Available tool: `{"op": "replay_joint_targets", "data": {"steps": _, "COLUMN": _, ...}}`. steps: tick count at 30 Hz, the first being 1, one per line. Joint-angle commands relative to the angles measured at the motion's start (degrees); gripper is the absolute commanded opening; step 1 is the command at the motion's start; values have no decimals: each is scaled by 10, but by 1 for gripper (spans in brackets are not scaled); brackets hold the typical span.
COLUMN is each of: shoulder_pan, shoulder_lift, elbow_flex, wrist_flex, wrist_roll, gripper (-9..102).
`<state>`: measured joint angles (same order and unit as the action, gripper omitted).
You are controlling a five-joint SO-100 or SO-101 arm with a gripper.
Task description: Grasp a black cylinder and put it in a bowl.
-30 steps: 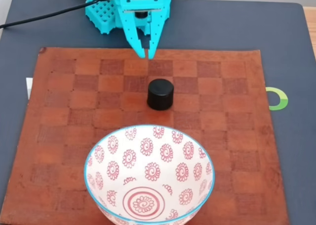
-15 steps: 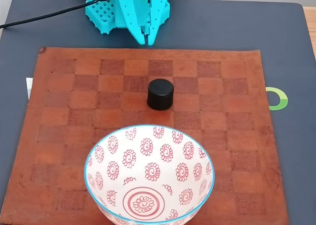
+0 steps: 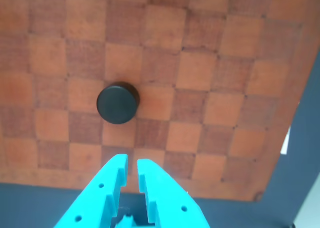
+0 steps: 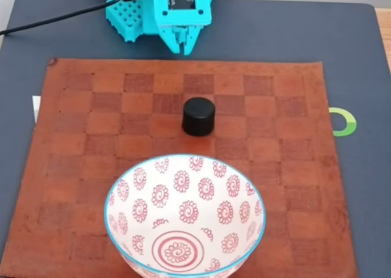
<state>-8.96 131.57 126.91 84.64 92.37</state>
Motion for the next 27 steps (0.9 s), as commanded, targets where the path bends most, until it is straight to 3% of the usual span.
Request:
{"op": "replay_joint_targets", "data": {"steps": 1, "shoulder_pan": -7, "shoulder_lift": -54, "elbow_flex": -54, "wrist_flex": 13, "wrist_roll": -2, "gripper": 1}}
{"op": "replay_joint_targets", "data": {"steps": 12, "shoulder_pan": -47, "shoulder_lift": -219, "elbow_flex": -101, "wrist_flex": 8, "wrist_roll": 9, "gripper": 13}}
{"op": "replay_joint_targets", "data": {"steps": 21, "shoulder_pan": -103, "shoulder_lift": -241, "elbow_flex": -102, "wrist_flex": -5, "wrist_roll": 9, "gripper": 27}}
{"op": "replay_joint_targets", "data": {"steps": 27, "shoulder_pan": -126, "shoulder_lift": -242, "elbow_flex": -92, "wrist_flex": -18, "wrist_roll": 15, "gripper": 29}}
